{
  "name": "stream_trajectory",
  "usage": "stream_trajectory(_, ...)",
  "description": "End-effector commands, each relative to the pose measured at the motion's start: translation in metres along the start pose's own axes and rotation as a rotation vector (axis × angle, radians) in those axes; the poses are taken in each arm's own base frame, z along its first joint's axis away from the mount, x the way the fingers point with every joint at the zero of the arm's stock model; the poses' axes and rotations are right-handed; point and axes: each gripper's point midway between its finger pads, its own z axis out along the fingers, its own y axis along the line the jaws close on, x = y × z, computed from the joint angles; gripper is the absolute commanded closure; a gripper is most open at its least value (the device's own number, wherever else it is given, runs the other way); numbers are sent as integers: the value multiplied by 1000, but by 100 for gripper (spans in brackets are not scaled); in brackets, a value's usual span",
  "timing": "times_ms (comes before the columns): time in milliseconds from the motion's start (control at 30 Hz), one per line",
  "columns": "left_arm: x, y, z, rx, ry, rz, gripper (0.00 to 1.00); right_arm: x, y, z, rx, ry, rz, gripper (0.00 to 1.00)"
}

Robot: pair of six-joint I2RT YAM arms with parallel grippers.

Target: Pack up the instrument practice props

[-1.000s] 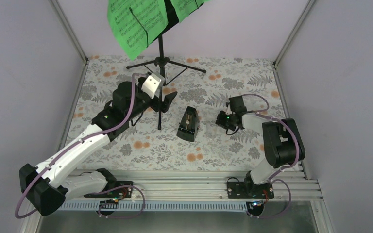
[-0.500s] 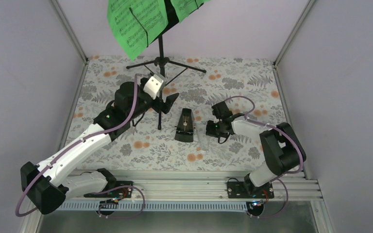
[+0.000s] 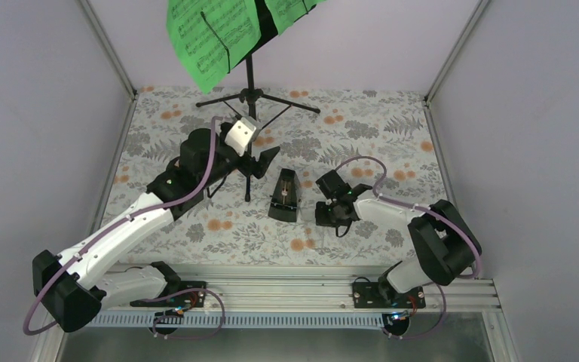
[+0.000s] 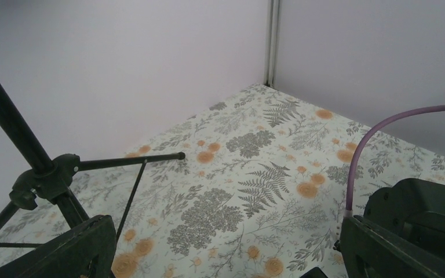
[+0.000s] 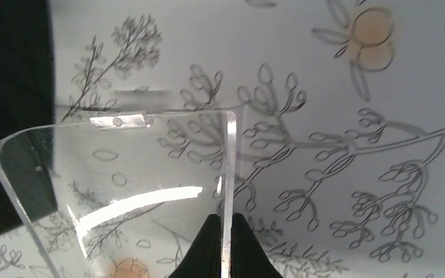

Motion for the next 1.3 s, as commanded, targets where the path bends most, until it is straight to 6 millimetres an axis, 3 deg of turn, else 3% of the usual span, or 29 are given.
stream_trajectory(0, 0, -7, -2, 22, -14, 29, 4, 57, -34, 9, 171, 171, -34, 96)
stream_trajectory(433, 4, -9, 0, 19, -4, 42, 4, 78, -17, -3, 156, 189, -117, 96)
stream_trajectory(700, 3, -6, -3, -18, -16, 40, 5, 85, 22, -1, 29, 171, -253, 96)
stream_trajectory(833, -10, -8, -12, -8, -55, -19, 5, 82, 43, 1, -13, 154, -329, 96)
stream_trajectory(1000, -24, -16, -38, 42, -104, -157, 5, 85, 60, 6, -44, 157, -448, 96)
stream_trajectory(1167, 0, -26, -55, 100, -92, -259, 5, 88, 72, 6, -94, 160, -501, 95)
stream_trajectory(1267, 29, -38, -60, 154, -45, -281, 6, 86, 77, -1, -120, 144, -512, 80)
